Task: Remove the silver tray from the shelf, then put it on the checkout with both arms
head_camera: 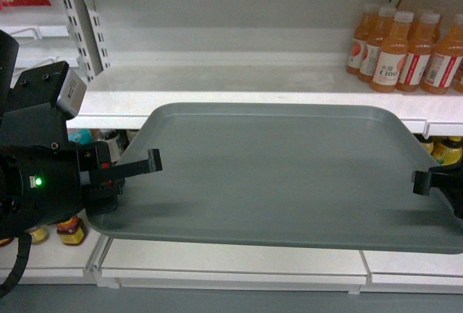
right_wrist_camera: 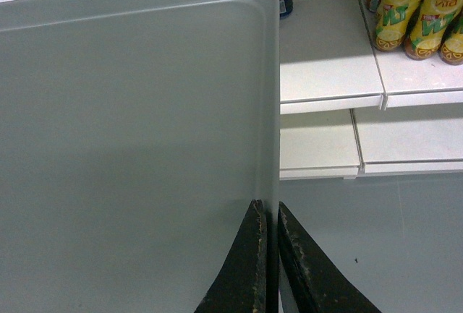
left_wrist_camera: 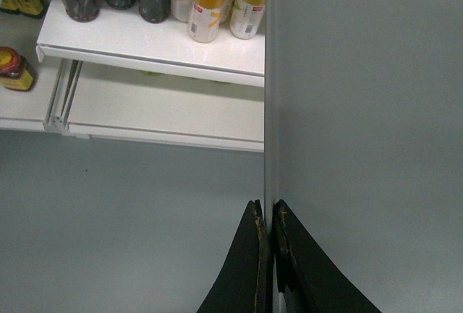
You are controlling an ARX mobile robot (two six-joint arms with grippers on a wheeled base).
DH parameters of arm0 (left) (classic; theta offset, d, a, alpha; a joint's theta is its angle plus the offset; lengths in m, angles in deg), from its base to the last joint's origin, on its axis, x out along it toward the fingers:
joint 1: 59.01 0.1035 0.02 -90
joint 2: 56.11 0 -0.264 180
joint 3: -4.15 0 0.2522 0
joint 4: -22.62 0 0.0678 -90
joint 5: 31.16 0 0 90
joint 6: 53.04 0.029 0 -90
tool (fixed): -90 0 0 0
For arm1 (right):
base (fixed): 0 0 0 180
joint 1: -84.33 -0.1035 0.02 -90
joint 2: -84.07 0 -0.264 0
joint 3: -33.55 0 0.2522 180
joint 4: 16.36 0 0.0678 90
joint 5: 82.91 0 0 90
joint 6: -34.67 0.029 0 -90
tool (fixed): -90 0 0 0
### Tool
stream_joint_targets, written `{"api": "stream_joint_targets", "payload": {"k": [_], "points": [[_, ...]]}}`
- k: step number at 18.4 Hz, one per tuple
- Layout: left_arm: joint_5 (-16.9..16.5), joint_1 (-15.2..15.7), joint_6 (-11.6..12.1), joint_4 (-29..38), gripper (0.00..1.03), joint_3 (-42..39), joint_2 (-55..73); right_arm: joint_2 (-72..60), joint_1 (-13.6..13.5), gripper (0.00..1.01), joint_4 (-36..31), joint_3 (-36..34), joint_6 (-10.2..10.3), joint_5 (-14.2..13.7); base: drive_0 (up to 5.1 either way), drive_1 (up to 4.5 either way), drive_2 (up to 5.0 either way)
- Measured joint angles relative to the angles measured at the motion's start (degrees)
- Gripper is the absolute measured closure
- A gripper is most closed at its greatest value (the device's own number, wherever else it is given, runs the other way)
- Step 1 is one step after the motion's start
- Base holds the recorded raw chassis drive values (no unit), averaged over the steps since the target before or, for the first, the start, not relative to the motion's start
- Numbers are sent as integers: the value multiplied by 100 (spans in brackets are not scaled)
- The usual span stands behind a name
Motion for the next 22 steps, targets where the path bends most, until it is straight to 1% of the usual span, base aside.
{"api": "stream_joint_targets", "payload": {"k": [22], "points": [[28, 0, 0, 0, 100, -9, -2, 9, -4, 99, -31, -13, -11, 0, 12, -416, 440]]}}
